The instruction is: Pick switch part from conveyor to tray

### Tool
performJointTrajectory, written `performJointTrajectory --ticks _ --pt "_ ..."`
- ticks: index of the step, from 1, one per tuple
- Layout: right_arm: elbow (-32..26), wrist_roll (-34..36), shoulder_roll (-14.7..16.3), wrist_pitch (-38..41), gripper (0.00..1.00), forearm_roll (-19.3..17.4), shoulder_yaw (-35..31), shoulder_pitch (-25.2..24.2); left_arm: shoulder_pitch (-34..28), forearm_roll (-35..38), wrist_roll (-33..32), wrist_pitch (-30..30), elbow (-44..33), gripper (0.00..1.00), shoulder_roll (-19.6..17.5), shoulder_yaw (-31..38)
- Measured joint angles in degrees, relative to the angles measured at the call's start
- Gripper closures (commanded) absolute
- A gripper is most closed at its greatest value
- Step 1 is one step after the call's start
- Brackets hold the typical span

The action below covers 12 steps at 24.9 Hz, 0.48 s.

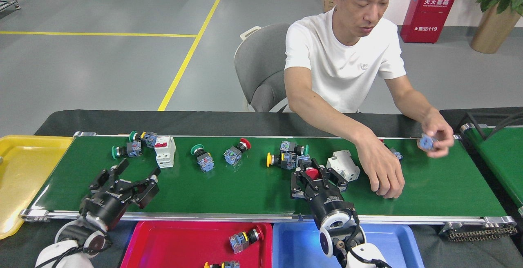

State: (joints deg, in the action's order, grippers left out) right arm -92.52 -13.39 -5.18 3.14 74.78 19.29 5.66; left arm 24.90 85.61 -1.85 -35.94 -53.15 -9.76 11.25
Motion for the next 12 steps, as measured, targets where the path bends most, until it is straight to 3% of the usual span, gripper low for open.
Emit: performJointTrajectory --ticks 4,5,6,7,10,12 --pt "-3.9 -0.7 -0.5 11.3 0.86 -0.2 5.5 -6.2 4.5 0.2 -0.1 3.8 7.9 0.0 -0.5 -0.1" --pt "-3.8 -0.8 -0.5 12.9 0.73 -0.2 7.3 -6.6 5.1 0.3 -0.1 5.6 9.1 0.01 -0.5 -0.2" --pt "-3.6 -0.8 -0.6 13.7 0.47 -0.2 9.4 -7.0 5.6 0.4 -0.2 7.9 10.0 0.02 -0.5 -0.5" --pt "-3.4 -1.0 -0.9 14.0 0.0 -0.2 11.1 -7.2 5.8 0.4 -0.3 10.1 10.5 0.11 -0.5 -1.2" --pt "-3.1 -1.0 -1.9 10.4 0.01 -0.2 13.5 -7.0 5.8 0.4 0.1 17.5 11.0 0.83 -0.6 -3.9" --pt "-3.1 -1.0 -1.9 8.3 0.01 -0.3 13.7 -6.8 5.9 0.3 0.4 20.4 11.0 0.97 -1.2 -5.1"
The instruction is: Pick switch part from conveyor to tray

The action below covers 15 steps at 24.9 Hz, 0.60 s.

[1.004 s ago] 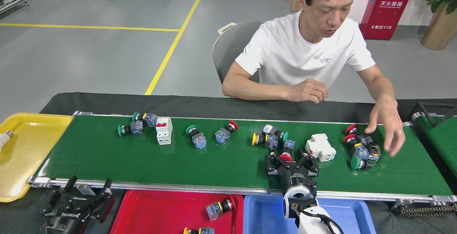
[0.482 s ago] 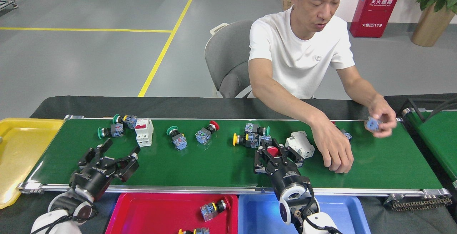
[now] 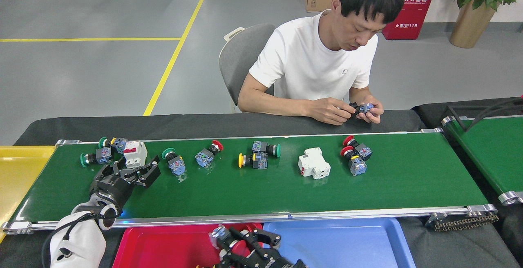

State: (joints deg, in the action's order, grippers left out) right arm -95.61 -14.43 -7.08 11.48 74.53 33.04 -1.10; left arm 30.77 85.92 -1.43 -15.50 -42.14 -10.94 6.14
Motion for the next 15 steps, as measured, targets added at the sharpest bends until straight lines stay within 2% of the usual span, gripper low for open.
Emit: performJointTrajectory --ticks 5,8,11,13,15 --pt "0.0 0.0 -0.1 -1.7 0.02 -0.1 -0.2 0.3 0.0 -0.6 0.3 1.6 -0.5 0.98 -0.9 0.1" --pt "-0.1 -0.1 -1.5 -3.5 0.02 -0.2 -4.0 0.9 -0.8 -2.7 0.4 -0.4 -5.0 0.98 -0.9 0.1" --pt "-0.2 0.0 -1.9 -7.8 0.02 -0.1 -10.2 3.8 -3.6 -7.1 0.0 -4.0 -14.3 0.96 -1.3 0.2" --pt "-0.1 1.5 -1.6 -11.8 0.02 -0.1 -14.7 6.3 -7.3 -10.5 -1.2 -7.6 -23.8 0.93 -1.3 0.1" --pt "0.3 4.2 0.5 -14.5 0.02 -0.1 -18.6 7.4 -12.7 -12.5 -2.5 -12.1 -35.5 0.9 -0.9 -0.5"
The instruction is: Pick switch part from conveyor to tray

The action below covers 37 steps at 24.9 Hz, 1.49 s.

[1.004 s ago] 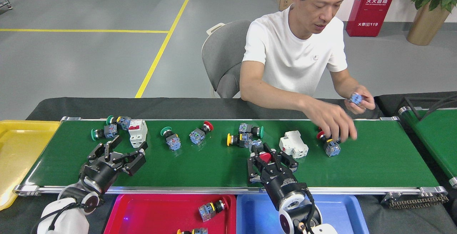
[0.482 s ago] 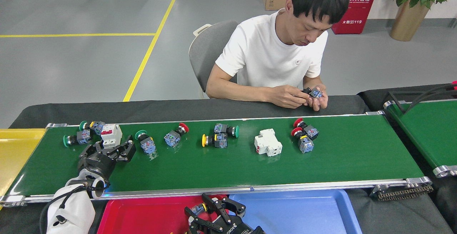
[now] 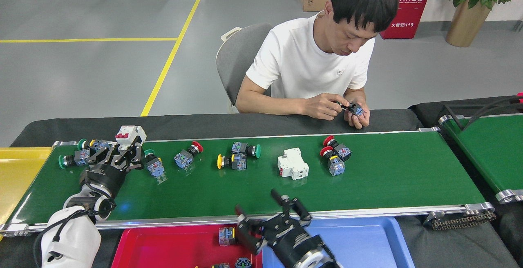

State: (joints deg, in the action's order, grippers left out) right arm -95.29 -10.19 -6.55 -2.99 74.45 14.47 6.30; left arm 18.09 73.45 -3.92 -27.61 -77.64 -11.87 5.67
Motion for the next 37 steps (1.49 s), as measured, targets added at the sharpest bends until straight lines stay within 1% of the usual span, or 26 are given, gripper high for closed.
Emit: performJointTrajectory --ticks 2,4,5,7,9,10,11,12,13,15,18,20,22,25,26,28,30,32,33,34,35,37 --pt "1.1 3.5 3.0 -1.2 0.02 0.0 -3.0 -0.2 -6.0 -0.3 -0.8 -5.1 -10.5 0.89 1.8 -3.0" --pt "2.0 6.6 5.4 -1.8 0.02 0.0 -5.1 -1.6 -10.8 0.8 -1.2 -9.1 -17.7 0.89 4.2 -9.1" --pt "2.2 7.4 6.6 -2.0 0.02 0.0 -6.4 -3.4 -12.2 2.0 -1.4 -10.0 -19.4 0.89 5.1 -11.7" --pt "2.3 8.5 7.9 -2.1 0.02 0.0 -8.5 -6.7 -13.3 6.2 -1.8 -10.8 -20.4 0.88 7.3 -16.3" --pt "1.8 10.0 9.5 -2.2 0.01 -0.1 -9.3 -10.4 -14.9 12.7 -2.0 -11.1 -20.3 0.82 11.0 -20.1" --pt "1.2 10.8 10.6 -2.3 0.02 -0.1 -9.3 -12.6 -16.0 16.5 -2.1 -11.1 -19.7 0.72 13.4 -21.7" --pt "0.5 11.6 11.5 -2.4 0.02 -0.1 -9.4 -14.6 -16.8 19.9 -2.2 -10.3 -18.9 0.48 15.7 -22.9" --pt "-0.3 12.2 11.9 -2.4 0.02 -0.1 -9.4 -16.3 -17.3 23.0 -2.2 -9.0 -17.8 0.14 17.7 -24.4" --pt "-1.1 12.7 11.9 -2.1 0.02 -0.1 -9.4 -17.6 -17.3 24.9 -2.2 -7.5 -16.8 0.0 18.6 -26.0" --pt "-1.9 13.1 11.9 -1.5 0.02 -0.1 -9.4 -18.4 -17.4 25.8 -2.2 -5.8 -16.1 0.0 18.6 -28.4" --pt "-2.4 13.3 11.9 -0.9 0.02 -0.1 -9.4 -18.4 -19.0 25.9 -2.3 -4.8 -16.1 0.0 18.4 -28.9" --pt "-2.5 13.3 11.9 -0.8 0.02 -0.1 -9.4 -18.5 -19.5 24.6 -2.3 -4.7 -16.6 0.0 17.6 -26.0" --pt "-2.6 13.3 11.9 -0.8 0.02 -0.1 -9.4 -18.7 -19.5 21.2 -2.1 -4.6 -17.3 0.0 16.7 -18.3" --pt "-2.7 13.3 11.9 -0.8 0.02 -0.1 -9.4 -18.8 -19.5 18.4 -1.6 -4.0 -16.9 0.0 16.2 -1.2" --pt "-2.7 13.3 11.9 -0.7 0.02 -0.1 -9.4 -18.8 -19.4 18.2 -1.0 -3.7 -15.9 0.0 16.2 5.8" --pt "-2.9 13.5 11.9 -0.6 0.02 -0.1 -9.4 -18.9 -19.4 18.2 1.6 -3.5 -12.8 0.0 16.2 17.4" --pt "-2.9 12.5 11.8 -0.5 0.02 -0.1 -9.4 -18.7 -19.4 18.4 5.3 -3.5 -9.0 0.0 14.9 24.7" --pt "-2.7 10.1 11.0 -0.9 0.02 -0.1 -9.3 -17.3 -19.6 18.4 8.5 -3.4 -4.3 0.0 10.5 27.8" --pt "-2.2 8.7 10.2 -0.9 0.02 -0.1 -9.0 -15.7 -19.7 18.4 9.4 -3.4 -2.2 0.0 7.6 28.3" --pt "-1.2 7.7 9.1 -1.0 0.02 0.0 -8.3 -13.8 -19.7 18.3 10.3 -3.4 -0.9 0.0 5.8 28.4" --pt "0.4 6.8 7.6 -1.0 0.02 0.3 -7.1 -11.1 -19.6 18.2 10.8 -3.4 0.2 0.0 4.5 28.4" --pt "4.5 5.6 5.6 -1.3 0.03 1.2 -4.1 -6.0 -19.5 18.2 11.2 -3.2 1.2 0.0 4.0 27.4"
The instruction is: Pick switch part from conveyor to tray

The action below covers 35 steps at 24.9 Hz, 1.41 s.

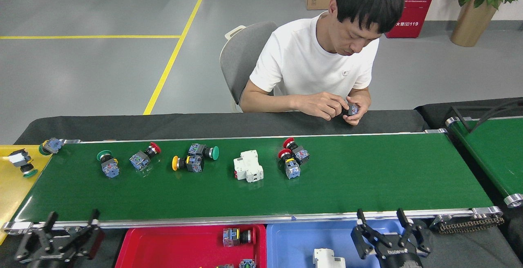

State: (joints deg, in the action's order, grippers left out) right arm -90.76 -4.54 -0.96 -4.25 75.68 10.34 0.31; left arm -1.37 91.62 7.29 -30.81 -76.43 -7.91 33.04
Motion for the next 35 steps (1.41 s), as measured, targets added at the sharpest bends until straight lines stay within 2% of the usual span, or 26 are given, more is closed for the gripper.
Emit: performJointTrajectory --ticks 3,8,10,13,14,15,17,18,19,24,29,32,33,35 --pt "8.6 -0.5 -2.8 -1.6 0.03 0.9 5.6 8.2 2.6 0.0 0.1 -0.5 1.1 0.0 -0.3 -5.0" --pt "25.3 -0.8 -7.9 -4.5 0.03 0.5 13.1 18.9 15.4 -0.9 -5.0 -2.0 12.0 0.0 -3.4 -13.3" --pt "29.2 -0.8 -8.0 -5.1 0.04 -0.3 14.8 21.1 20.5 -1.6 -5.7 -3.9 17.7 0.0 -3.7 -15.7" --pt "34.4 -0.4 -8.0 -5.3 0.17 -4.1 15.8 24.9 27.4 -1.9 -6.3 -7.2 26.3 0.0 -4.4 -20.0" --pt "36.3 0.1 -8.0 -5.5 0.19 -5.3 15.9 26.4 28.9 -1.9 -6.3 -7.8 28.7 0.0 -4.4 -21.3" --pt "38.0 0.3 -8.0 -5.6 0.24 -6.1 16.2 28.0 30.0 -1.9 -6.4 -8.1 30.7 0.0 -4.5 -22.4" --pt "41.0 0.9 -8.0 -4.6 0.48 -7.4 17.1 30.7 32.0 -1.8 -6.5 -7.9 33.9 0.0 -4.2 -24.0" --pt "42.4 1.0 -8.0 -3.4 0.69 -8.2 17.8 31.6 32.7 -1.8 -6.4 -6.9 34.8 0.0 -4.1 -25.0" --pt "43.4 1.1 -8.0 -2.3 0.94 -8.8 18.3 32.1 33.2 -1.8 -6.3 -5.7 35.6 0.0 -4.1 -26.6" --pt "44.4 1.4 -8.0 0.8 0.97 -9.5 20.4 32.8 35.1 -1.8 -5.3 4.0 41.2 0.0 -3.4 -32.1" --pt "43.3 1.7 -8.0 4.0 0.97 -9.5 20.5 33.3 37.3 -1.9 -4.7 7.8 44.4 0.0 -2.9 -32.1" --pt "36.9 1.0 -7.4 7.4 0.96 -10.7 20.1 32.4 37.3 -1.9 -4.6 8.4 44.5 0.0 -2.9 -32.0" --pt "33.2 0.4 -5.8 9.4 0.95 -11.5 20.0 31.0 37.4 -1.9 -4.6 8.6 44.5 0.0 -2.9 -32.0" --pt "25.7 -0.7 -0.5 13.7 0.92 -13.7 19.2 27.4 37.4 -2.0 -4.6 9.4 44.5 0.0 -2.9 -31.8"
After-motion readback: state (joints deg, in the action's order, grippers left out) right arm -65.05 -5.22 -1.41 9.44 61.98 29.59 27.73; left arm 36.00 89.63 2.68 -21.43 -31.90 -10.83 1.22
